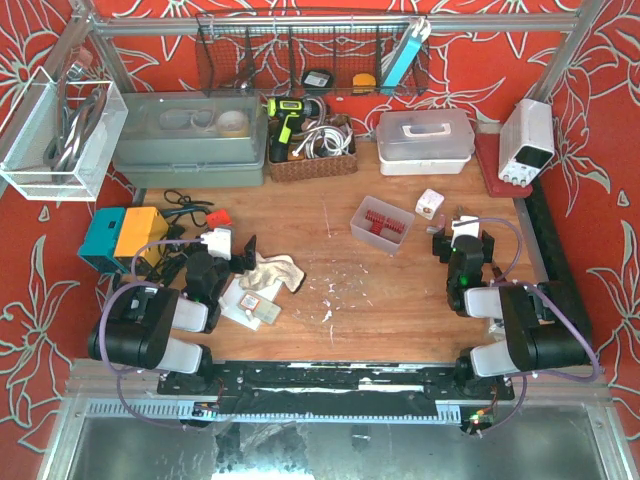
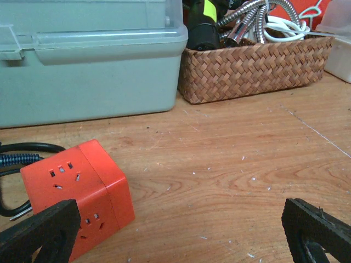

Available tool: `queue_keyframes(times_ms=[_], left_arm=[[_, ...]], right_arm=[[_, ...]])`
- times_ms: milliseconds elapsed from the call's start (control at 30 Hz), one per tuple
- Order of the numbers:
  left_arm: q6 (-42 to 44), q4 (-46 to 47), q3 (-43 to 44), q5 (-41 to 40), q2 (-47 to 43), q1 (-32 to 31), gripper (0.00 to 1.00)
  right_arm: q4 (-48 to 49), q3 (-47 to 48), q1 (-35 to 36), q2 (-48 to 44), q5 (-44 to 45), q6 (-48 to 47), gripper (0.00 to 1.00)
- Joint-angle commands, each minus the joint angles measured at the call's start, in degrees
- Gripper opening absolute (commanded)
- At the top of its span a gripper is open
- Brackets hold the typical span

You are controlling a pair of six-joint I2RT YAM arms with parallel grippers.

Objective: Install the large spring

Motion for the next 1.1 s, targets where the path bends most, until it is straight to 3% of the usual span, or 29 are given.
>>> queue_keyframes(times_ms=[0,467,533,633,767,867,1000,1067], left_arm=[[-0.1,2.3,0.3,0.3,0.0,0.3,0.99],[-0.5,2.3,0.5,-0.5,-0.3,0.3,0.99],[-0.9,-0.8,1.3,-1.7,-2.7,0.3,0.99],[-1.6,-11.6,4.5,-3.0,-9.8,0.3,0.99],[-7.4,-29.0,12.2,-6.2,-19.3,0.3,0.99],[-11.6,-40.1,18.7,-6.2,-25.3,0.3,0.99],[-23.1,-56.9,28.3,-8.4,-31.0,0.3,0.99],[-30.0,-67.2,33.0,-9.5,-32.9,0.3,0.99]], right_arm=[[0.2,0.5,-0.2,-0.6,0.8,0.7,0.99],[0.6,0.5,-0.2,-1.1,0.9,0.4,0.99],[-5.4,2.1,-0.1,-4.4,-1.3,-0.4,0.99],[-21.7,7.8,-0.1,-13.1,-3.2,-0.1,0.99],[-31.9,13.1,-0.1,-19.6,-5.6,2.7,0.99],[-44.3,20.6,-0.2,-22.3,-6.0,11.5,0.99],[-69.7,35.1,-0.2,-22.6,-9.3,24.0,0.99],[-73.6,37.8,-0.3,-22.8,-15.7,23.7,0.99]])
